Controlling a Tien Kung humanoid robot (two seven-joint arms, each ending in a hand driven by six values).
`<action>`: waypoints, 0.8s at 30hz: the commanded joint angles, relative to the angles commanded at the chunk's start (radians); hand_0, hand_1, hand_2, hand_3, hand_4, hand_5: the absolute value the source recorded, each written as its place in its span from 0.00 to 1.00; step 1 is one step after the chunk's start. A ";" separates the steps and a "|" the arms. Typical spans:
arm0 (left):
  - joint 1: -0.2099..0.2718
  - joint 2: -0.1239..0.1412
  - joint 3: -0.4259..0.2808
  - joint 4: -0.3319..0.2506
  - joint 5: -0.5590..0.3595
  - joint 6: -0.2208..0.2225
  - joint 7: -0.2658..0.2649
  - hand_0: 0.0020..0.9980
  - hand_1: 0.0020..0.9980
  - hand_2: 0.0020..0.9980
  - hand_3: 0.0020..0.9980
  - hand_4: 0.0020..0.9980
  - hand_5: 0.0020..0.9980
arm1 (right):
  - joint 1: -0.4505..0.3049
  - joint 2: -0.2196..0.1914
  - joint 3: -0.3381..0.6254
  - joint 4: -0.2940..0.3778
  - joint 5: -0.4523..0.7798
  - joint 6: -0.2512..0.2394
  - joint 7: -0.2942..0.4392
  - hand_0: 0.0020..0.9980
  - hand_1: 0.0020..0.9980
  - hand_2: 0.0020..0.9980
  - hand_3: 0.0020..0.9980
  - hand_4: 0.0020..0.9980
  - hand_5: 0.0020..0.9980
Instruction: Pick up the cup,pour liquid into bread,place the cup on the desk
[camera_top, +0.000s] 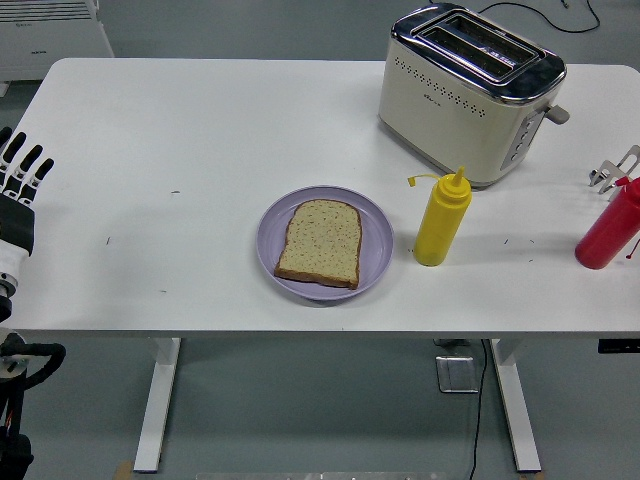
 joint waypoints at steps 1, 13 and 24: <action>-0.002 0.000 0.000 0.000 0.000 0.000 0.000 0.72 0.76 0.81 0.71 0.66 1.00 | 0.001 0.000 0.000 0.001 -0.001 0.001 -0.001 0.79 0.73 0.73 0.76 0.63 0.60; -0.014 0.001 -0.001 0.000 0.000 0.001 0.000 0.72 0.76 0.81 0.71 0.66 1.00 | 0.015 0.001 0.005 0.007 -0.006 0.004 -0.004 0.79 0.73 0.73 0.76 0.64 0.60; -0.033 0.003 0.004 0.001 0.001 0.000 0.001 0.72 0.76 0.81 0.71 0.67 1.00 | 0.020 -0.002 0.014 0.016 -0.007 0.004 -0.007 0.79 0.73 0.73 0.76 0.64 0.60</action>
